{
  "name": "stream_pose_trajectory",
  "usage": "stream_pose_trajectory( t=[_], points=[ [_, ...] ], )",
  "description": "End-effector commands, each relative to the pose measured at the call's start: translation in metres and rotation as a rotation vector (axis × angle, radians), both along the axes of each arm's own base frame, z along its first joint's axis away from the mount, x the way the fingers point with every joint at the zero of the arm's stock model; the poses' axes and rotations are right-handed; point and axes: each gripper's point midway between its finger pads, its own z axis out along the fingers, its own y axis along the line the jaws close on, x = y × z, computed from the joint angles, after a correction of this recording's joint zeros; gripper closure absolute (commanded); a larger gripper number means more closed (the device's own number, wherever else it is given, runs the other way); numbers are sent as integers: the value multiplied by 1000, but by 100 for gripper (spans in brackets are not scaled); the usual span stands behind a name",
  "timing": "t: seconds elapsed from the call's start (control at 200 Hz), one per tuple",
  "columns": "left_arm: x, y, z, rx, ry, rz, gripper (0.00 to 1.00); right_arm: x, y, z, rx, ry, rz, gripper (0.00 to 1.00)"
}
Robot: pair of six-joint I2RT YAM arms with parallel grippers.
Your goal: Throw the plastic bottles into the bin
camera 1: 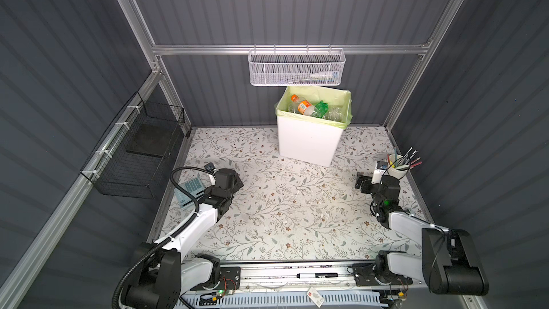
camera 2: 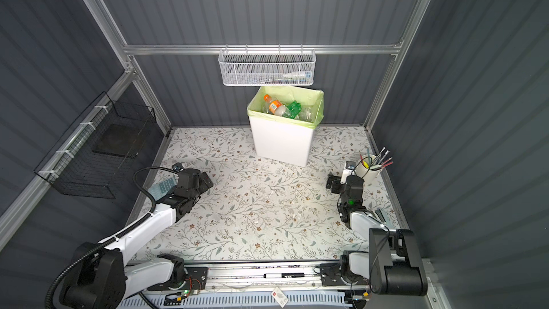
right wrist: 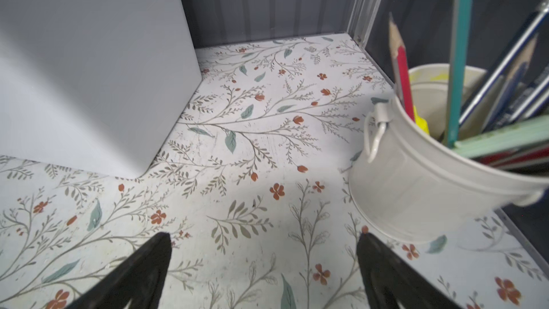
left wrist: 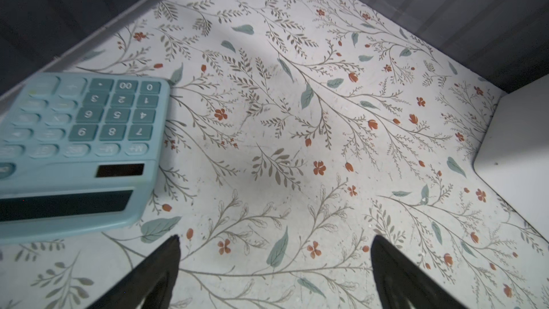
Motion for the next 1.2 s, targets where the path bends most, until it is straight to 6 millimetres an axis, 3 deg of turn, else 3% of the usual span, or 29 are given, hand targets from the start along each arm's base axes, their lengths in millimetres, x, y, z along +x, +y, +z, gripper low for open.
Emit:
stream_pose_trajectory(
  t=[0.0,0.105,0.54,0.855,1.115,1.15,1.196],
  points=[
    [-2,15,8,92,-26,30,0,20,4,24,15,-94,40,1],
    [-2,20,11,136,-29,36,0,25,4,7,16,-112,57,1],
    [27,46,30,448,-131,40,0,23,-1,7,26,-123,36,1],
    [49,72,-6,404,-199,3,0,23,-1,7,26,-124,35,1],
    [71,38,-53,335,-199,-249,0,23,-1,7,26,-124,35,1],
    [75,39,-48,352,-247,-244,0,23,-1,7,26,-124,36,1],
    [75,39,-52,330,-188,-244,0,23,-1,8,26,-125,33,1]
  ],
)
